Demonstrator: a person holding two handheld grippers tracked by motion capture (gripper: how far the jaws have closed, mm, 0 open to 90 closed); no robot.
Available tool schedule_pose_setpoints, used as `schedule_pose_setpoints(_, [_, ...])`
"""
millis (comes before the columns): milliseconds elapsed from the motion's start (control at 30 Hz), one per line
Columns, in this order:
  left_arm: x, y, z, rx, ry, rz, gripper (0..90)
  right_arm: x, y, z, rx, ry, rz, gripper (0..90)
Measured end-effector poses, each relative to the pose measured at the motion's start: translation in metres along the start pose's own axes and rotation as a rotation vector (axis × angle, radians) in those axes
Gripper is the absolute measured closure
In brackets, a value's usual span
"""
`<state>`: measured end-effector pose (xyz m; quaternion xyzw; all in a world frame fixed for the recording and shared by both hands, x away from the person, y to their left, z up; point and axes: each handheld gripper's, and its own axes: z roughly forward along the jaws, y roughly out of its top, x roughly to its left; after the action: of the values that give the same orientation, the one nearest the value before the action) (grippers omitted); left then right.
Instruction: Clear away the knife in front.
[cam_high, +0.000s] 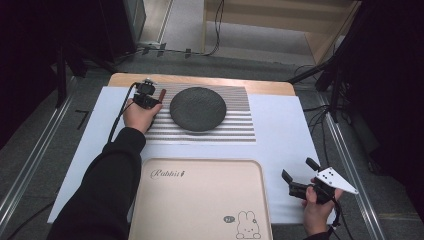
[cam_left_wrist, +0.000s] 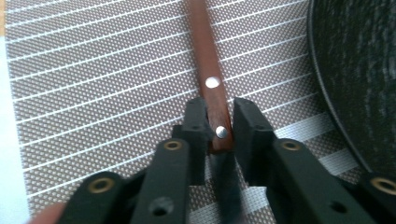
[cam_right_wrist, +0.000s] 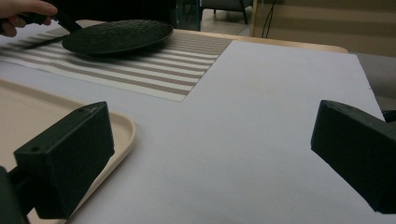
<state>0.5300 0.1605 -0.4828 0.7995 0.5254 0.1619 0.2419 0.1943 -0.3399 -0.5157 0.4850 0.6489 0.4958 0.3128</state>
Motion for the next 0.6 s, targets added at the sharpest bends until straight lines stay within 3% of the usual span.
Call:
schedule_pose_setpoints(167, [0.002, -0.001, 0.000, -0.007, -0.016, 0.001, 77.4, 0.000, 0.000, 0.000, -0.001, -0.001, 0.005, 0.0])
schedule_pose_setpoints(233, [0.002, -0.001, -0.001, -0.002, 0.007, 0.022, 77.4, 0.000, 0.000, 0.000, -0.001, 0.001, 0.003, 0.0])
schedule_pose_setpoints(300, [0.004, -0.001, -0.002, -0.002, -0.006, 0.011, 77.4, 0.000, 0.000, 0.000, -0.002, 0.000, 0.004, 0.0])
schedule_pose_setpoints(500, [0.005, 0.000, -0.013, -0.025, -0.008, 0.039, 77.4, -0.001, 0.000, 0.000, -0.003, 0.000, 0.005, 0.0])
schedule_pose_setpoints(600, [0.006, 0.001, -0.020, -0.038, -0.020, 0.022, 77.4, -0.001, 0.000, 0.000, -0.004, 0.001, 0.003, 0.0])
